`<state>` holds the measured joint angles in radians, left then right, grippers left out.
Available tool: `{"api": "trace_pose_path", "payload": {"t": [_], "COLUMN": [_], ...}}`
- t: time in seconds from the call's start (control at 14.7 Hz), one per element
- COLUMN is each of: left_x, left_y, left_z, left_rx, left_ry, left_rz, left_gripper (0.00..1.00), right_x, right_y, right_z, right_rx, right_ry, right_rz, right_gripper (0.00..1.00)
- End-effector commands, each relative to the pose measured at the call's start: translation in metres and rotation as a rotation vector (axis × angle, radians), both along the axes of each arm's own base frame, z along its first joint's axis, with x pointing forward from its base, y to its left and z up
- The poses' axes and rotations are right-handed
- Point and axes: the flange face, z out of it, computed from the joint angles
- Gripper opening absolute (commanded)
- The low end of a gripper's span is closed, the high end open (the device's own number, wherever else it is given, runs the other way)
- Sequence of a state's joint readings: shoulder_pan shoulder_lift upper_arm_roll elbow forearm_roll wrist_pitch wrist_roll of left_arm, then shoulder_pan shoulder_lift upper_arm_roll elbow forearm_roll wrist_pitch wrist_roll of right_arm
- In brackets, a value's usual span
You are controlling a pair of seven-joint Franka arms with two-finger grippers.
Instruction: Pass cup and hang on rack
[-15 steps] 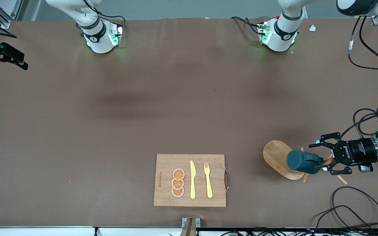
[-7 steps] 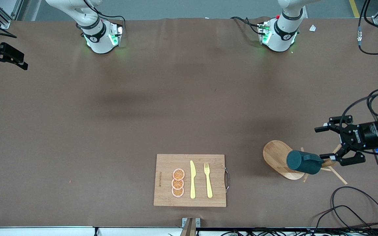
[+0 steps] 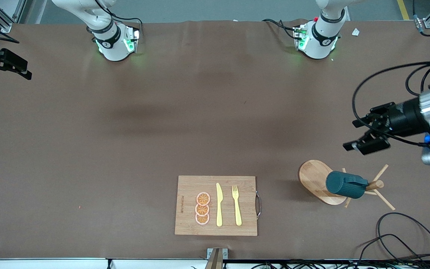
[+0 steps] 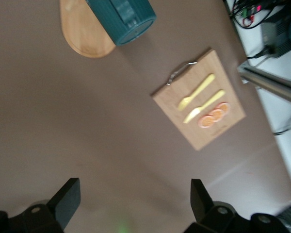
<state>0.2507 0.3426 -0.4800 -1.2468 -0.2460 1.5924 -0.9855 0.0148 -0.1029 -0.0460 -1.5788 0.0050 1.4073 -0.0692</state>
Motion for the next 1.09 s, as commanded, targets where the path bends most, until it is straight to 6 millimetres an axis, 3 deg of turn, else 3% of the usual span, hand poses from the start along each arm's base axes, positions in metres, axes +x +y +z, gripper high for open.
{"api": "trace_pose_path", "payload": {"t": [0.0,0.14,0.34,0.41,0.48,0.82,1.02], "left_x": [-0.022,-0.03,-0.039,-0.044,-0.051,-0.108,-0.127], "left_y": [-0.016,-0.008,0.002,0.009,0.029,0.067,0.102], "left_z": [0.01,0.014,0.021,0.033,0.045,0.059,0.05], "left_rx": [0.196,0.282,0.355,0.376,0.412,0.43,0.342], "left_ry": [-0.078,-0.09,-0.076,-0.098,-0.116,-0.112,-0.119], "left_rz": [-0.239,-0.377,-0.449,-0.485,-0.514,-0.65,-0.675], "left_gripper": [1.0,1.0,1.0,1.0,1.0,1.0,1.0], "right_x": [-0.002,-0.001,-0.002,-0.002,-0.002,-0.002,-0.002], "right_y": [-0.001,-0.001,-0.002,-0.002,-0.002,-0.002,-0.002], "right_z": [0.001,0.001,0.001,0.001,0.001,0.0,0.0], "right_rx": [-0.013,-0.014,-0.014,-0.014,-0.014,-0.014,-0.014], "right_ry": [0.002,0.001,0.002,0.002,0.002,0.007,0.006], "right_rz": [0.011,0.011,0.01,0.011,0.011,0.011,0.011], "right_gripper": [1.0,1.0,1.0,1.0,1.0,1.0,1.0]}}
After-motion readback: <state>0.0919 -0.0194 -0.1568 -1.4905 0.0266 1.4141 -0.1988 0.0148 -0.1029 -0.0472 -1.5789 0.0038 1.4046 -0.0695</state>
